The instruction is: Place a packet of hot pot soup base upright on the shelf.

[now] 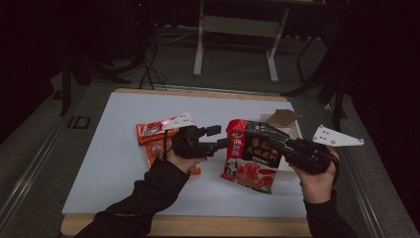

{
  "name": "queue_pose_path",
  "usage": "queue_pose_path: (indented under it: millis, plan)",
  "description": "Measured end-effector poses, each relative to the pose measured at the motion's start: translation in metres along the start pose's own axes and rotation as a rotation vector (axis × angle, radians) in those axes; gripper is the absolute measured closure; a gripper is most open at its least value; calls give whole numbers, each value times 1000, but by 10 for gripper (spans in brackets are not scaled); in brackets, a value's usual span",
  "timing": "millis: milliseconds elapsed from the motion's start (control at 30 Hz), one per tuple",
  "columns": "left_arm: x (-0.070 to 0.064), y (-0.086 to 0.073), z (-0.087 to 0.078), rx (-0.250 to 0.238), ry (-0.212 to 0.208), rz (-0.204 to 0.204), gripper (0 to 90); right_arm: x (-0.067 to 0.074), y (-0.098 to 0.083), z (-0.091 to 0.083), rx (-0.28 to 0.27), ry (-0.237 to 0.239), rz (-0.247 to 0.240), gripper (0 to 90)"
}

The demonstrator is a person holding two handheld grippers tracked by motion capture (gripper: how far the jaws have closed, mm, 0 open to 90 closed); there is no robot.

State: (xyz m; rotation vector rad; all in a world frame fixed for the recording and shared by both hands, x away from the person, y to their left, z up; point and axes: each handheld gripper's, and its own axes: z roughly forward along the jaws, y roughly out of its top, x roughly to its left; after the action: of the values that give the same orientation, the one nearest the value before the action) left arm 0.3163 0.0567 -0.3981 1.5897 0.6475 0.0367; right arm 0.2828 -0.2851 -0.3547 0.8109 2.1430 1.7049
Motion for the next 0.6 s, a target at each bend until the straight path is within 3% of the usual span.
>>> queue_pose_path:
  millis: [100,200,300,400,467,600]
  plan:
    - [1,-1,-8,22,59,-2,250,-7,4,-2,-10,-21,-10,770]
    - [3,-3,-16,30,71,-14,132,-14,7,-5,-24,-48,-11,769]
    - [4,-8,-27,28,86,14,130,-22,12,-9,-38,-70,-19,769]
    - [5,-15,-35,37,95,42,21,-30,17,-15,-52,-92,-23,769]
    - [5,-18,-40,47,97,48,14,-34,20,-18,-58,-110,-33,769]
    - [4,-27,-49,39,104,112,14,-44,27,-23,-70,-133,-62,768]
